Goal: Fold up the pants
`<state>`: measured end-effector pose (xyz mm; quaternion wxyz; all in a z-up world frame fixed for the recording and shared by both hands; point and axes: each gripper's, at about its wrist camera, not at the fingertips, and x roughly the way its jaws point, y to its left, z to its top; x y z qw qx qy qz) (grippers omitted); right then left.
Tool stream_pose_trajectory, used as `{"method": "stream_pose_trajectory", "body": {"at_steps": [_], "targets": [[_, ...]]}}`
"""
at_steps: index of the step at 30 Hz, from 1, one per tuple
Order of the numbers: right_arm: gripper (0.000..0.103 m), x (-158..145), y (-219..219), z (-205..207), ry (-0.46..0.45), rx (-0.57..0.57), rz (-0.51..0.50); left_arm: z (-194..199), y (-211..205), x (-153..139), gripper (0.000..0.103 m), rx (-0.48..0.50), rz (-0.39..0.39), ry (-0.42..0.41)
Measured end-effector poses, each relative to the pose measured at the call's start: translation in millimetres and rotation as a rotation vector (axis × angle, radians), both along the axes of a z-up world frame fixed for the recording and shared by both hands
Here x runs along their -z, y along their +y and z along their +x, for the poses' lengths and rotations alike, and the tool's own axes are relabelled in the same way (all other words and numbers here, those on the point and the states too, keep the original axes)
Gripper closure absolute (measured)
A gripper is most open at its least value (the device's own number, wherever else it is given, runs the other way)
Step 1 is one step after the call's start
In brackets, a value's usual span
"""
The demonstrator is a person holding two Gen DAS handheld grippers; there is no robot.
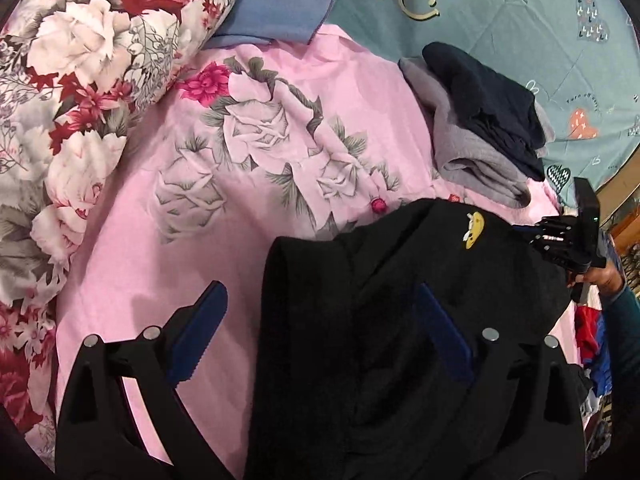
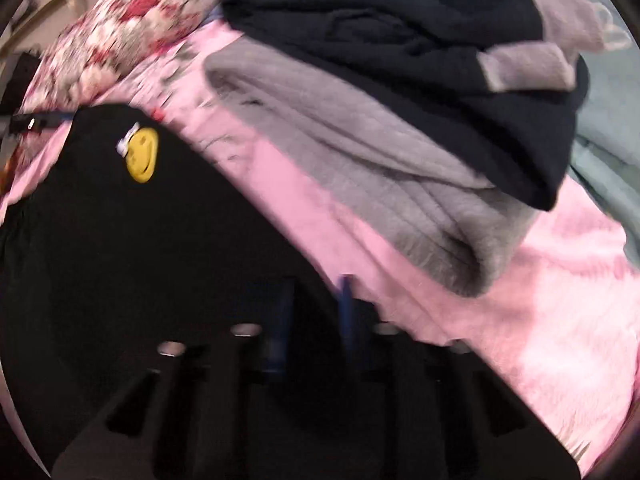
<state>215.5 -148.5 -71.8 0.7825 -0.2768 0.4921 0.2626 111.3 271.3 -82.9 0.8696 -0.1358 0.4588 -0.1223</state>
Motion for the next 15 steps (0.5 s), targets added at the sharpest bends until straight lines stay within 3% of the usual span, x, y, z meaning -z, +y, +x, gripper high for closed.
{"method": "stream_pose_trajectory", "body": {"at_steps": [6, 9, 15], "targets": [[0.101, -29, 2, -20, -0.087, -0.035, -0.009, 16, 1, 14, 0.006, 0.042, -0.036, 0.029], [0.101, -31, 0, -23, -0.097, -0.038, -0.028, 24, 5, 19, 0.006, 0.015, 0.003, 0.038], [0.101, -22, 5, -22, -0.095, -0.019, -0.041, 32, 13, 22, 0.004, 0.043, -0.047, 0.024]]}}
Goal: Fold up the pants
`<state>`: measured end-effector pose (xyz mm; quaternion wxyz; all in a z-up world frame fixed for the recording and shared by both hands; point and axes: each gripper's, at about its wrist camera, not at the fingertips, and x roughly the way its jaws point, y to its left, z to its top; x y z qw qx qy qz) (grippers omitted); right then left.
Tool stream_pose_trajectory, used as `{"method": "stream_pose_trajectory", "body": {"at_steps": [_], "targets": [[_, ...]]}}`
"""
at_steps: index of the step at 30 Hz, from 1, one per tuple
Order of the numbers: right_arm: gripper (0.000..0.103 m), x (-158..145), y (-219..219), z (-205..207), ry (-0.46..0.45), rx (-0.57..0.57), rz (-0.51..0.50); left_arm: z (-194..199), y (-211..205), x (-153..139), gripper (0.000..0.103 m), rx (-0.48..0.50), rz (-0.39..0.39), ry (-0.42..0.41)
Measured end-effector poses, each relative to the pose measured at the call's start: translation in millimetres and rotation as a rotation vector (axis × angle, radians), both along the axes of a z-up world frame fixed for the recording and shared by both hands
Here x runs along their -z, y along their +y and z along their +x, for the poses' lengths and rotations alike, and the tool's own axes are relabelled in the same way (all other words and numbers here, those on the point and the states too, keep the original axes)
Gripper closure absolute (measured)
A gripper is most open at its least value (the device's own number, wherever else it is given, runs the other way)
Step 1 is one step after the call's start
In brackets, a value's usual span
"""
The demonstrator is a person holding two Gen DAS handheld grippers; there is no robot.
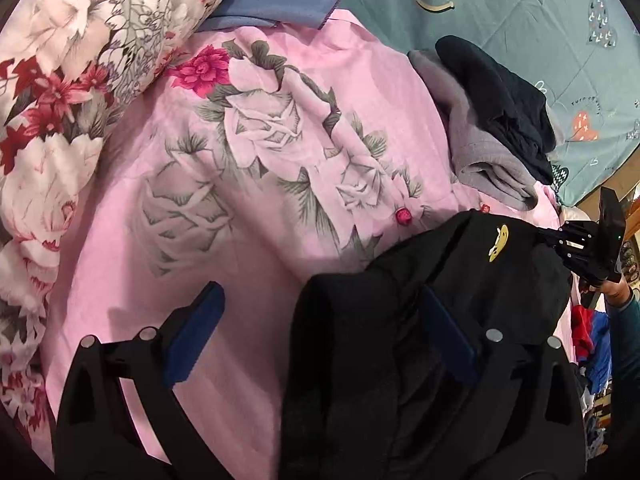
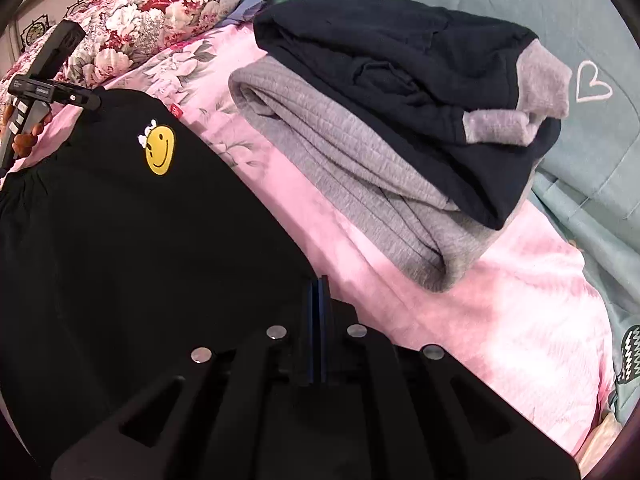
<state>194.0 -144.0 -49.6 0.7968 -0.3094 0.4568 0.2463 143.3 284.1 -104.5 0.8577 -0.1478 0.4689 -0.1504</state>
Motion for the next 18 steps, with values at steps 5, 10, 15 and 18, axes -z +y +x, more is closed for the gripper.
{"method": "stream_pose_trajectory", "body": {"at_steps": [5, 10, 15, 18], "targets": [[0.101, 1, 3, -3, -0.014, 0.017, -0.002, 0, -13, -1, 0.007, 0.064, -0.043, -0.002], [0.101, -10, 2, -22, -0.055, 0.023, 0.0, -15, -30, -15, 0.071, 0.08, 0.091, -0.061], [0.101, -43, 2, -62, -0.14, 0.035, 0.018, -50, -35, -53, 0.076, 0.113, 0.162, -0.182], [0.101, -66, 0, -95, -0.188, 0.041, 0.044, -83, -42, -75, 0.085, 0.158, 0.224, -0.237]]}}
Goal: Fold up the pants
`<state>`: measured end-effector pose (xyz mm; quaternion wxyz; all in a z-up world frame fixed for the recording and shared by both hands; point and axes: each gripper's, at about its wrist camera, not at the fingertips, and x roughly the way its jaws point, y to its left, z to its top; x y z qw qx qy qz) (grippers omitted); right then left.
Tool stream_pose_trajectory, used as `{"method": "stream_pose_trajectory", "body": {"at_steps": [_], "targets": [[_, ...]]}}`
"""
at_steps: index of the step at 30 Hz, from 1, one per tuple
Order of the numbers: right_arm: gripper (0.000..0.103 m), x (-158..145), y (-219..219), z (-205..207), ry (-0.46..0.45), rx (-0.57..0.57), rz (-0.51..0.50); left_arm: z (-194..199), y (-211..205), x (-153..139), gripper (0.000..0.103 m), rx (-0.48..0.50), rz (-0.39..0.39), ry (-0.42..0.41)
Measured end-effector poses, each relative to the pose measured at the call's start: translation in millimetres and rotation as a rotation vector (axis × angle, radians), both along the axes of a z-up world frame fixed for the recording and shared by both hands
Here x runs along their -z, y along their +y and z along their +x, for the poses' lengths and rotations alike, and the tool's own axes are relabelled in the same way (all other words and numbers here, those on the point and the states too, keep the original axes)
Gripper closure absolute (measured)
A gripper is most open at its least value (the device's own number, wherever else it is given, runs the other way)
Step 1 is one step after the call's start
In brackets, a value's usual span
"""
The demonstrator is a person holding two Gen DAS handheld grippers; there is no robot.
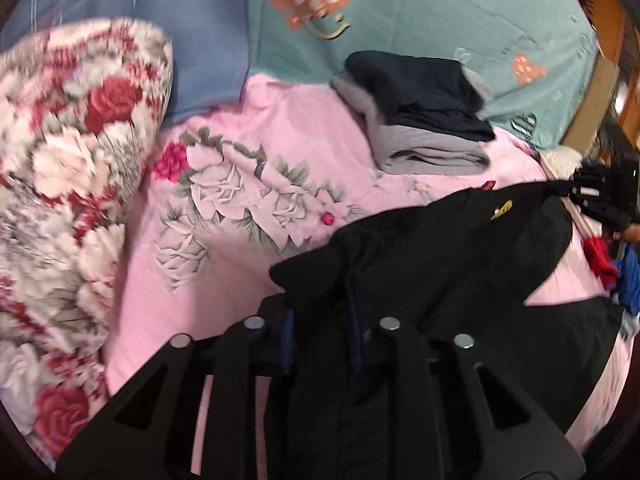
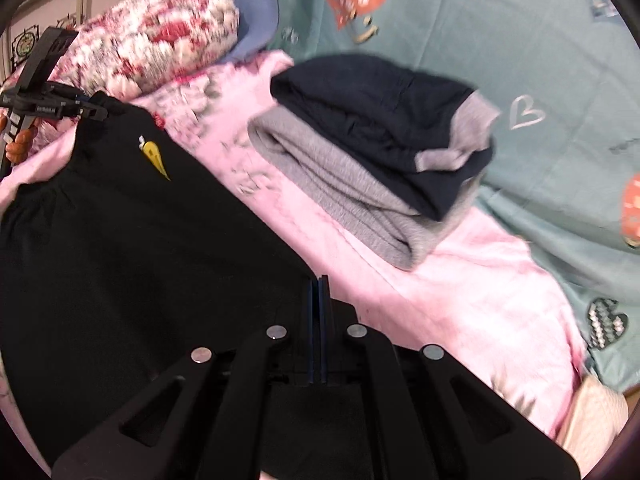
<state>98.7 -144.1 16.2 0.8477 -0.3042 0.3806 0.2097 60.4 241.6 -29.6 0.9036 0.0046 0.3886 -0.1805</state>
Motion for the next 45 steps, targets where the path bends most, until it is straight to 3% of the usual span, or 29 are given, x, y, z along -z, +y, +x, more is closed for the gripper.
{"method": "stream_pose_trajectory", "body": {"at_steps": [4, 8, 13, 17, 19, 21, 24, 28, 31, 34, 36, 45], "targets": [[0.101, -22, 0, -63, -0.069, -0.014, 0.025, -52, -2, -18, 0.085, 0.037, 0.071, -0.058], [0.101, -19, 3, -128, -0.073, -0.045, 0.069, -112, 6, -10, 0.086, 0.05, 0.125, -0.061], [0.101, 22, 14, -205, -0.009, -0.11, 0.136, -168, 21, 30, 0.085, 0.026, 0.155, 0.005], [0.101, 67, 23, -221, 0.092, -0.106, 0.117, -177, 38, 61, 0.084, -0.047, 0.148, 0.092], [0.101, 79, 26, -221, 0.127, -0.086, 0.116, -175, 46, 64, 0.072, -0.072, 0.134, 0.112], [0.101, 82, 29, -224, 0.123, -0.078, 0.119, -177, 51, 56, 0.064, -0.09, 0.11, 0.091], [0.101, 74, 29, -229, 0.107, -0.072, 0.132, -180, 57, 39, 0.023, -0.09, -0.014, 0.077], [0.101, 68, 27, -235, 0.093, -0.068, 0.13, -177, 60, 34, 0.023, -0.167, -0.18, 0.147], [0.101, 69, 25, -234, 0.098, -0.065, 0.134, -173, 62, 42, 0.025, -0.242, -0.333, 0.246], [0.101, 70, 24, -232, 0.104, -0.062, 0.146, -172, 58, 54, 0.029, -0.284, -0.423, 0.329], [0.101, 70, 22, -233, 0.105, -0.062, 0.154, -172, 53, 57, 0.036, -0.287, -0.449, 0.358], [0.101, 72, 17, -233, 0.123, -0.054, 0.184, -155, 35, 69, 0.037, -0.334, -0.461, 0.412]]}}
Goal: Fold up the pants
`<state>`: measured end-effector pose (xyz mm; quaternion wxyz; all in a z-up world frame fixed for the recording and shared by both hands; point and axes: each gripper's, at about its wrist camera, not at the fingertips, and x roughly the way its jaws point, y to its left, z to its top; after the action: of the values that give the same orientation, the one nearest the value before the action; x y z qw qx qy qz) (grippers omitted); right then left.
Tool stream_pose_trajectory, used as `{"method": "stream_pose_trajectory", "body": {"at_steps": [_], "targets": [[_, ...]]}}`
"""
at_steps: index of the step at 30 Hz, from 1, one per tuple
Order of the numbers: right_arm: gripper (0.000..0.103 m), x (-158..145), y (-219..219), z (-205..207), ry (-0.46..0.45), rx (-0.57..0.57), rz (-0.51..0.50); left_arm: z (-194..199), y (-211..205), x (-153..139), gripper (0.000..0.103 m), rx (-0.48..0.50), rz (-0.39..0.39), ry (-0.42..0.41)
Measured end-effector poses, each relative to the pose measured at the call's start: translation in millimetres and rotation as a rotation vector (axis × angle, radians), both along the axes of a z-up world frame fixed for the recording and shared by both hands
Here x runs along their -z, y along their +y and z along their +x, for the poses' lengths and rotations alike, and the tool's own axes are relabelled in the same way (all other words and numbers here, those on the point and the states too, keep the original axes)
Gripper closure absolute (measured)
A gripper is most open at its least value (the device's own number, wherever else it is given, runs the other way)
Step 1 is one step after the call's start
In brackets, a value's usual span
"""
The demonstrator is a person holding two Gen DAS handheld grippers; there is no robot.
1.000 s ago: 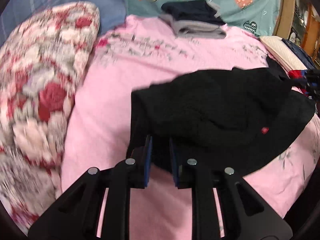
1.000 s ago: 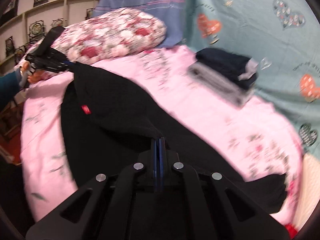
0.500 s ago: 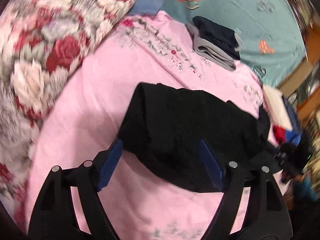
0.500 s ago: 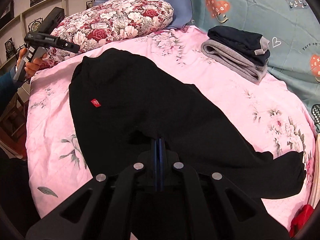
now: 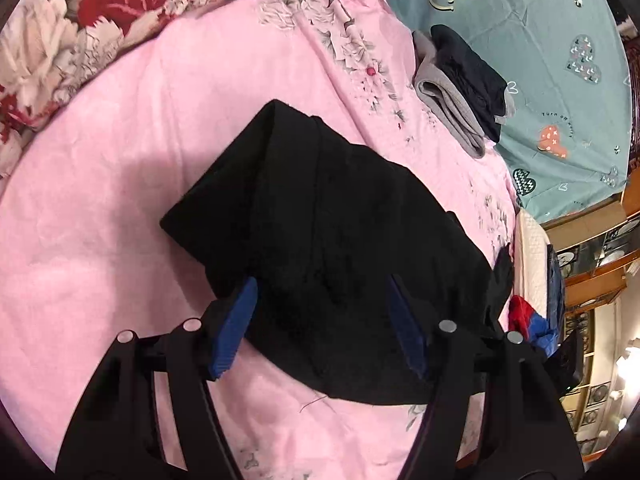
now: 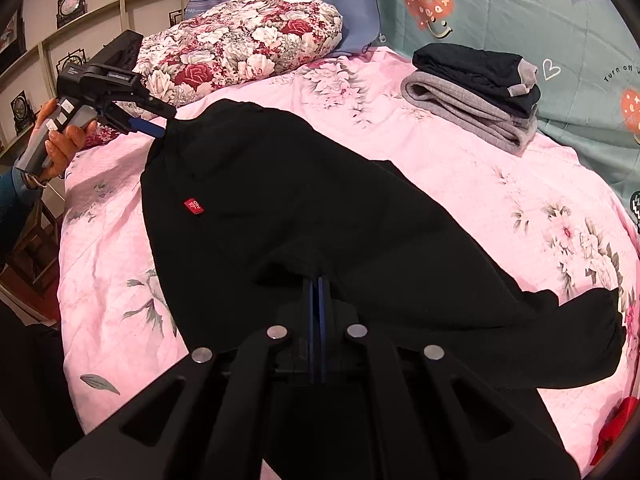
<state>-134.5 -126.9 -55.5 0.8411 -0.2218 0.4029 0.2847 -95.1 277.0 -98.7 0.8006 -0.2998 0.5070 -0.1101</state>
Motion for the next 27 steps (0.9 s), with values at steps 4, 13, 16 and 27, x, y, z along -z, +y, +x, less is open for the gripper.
{"method": "stream_pose_trajectory", "body": {"at_steps": [4, 13, 16, 27], "targets": [[0.101, 1, -2, 1, 0.005, 0.004, 0.002, 8, -4, 7, 0.038, -0.029, 0.007, 0.019], [0.101, -4, -2, -2, -0.012, 0.008, 0.003, 12, -8, -1, 0.09, -0.066, 0.068, -0.001], [0.101, -17, -3, -3, -0.048, 0.013, 0.026, 12, -3, -21, 0.091, -0.073, 0.05, -0.064], [0.101, -28, 7, -25, -0.023, -0.046, 0.063, -1, 20, -16, 0.091, -0.05, 0.132, -0.021]]}}
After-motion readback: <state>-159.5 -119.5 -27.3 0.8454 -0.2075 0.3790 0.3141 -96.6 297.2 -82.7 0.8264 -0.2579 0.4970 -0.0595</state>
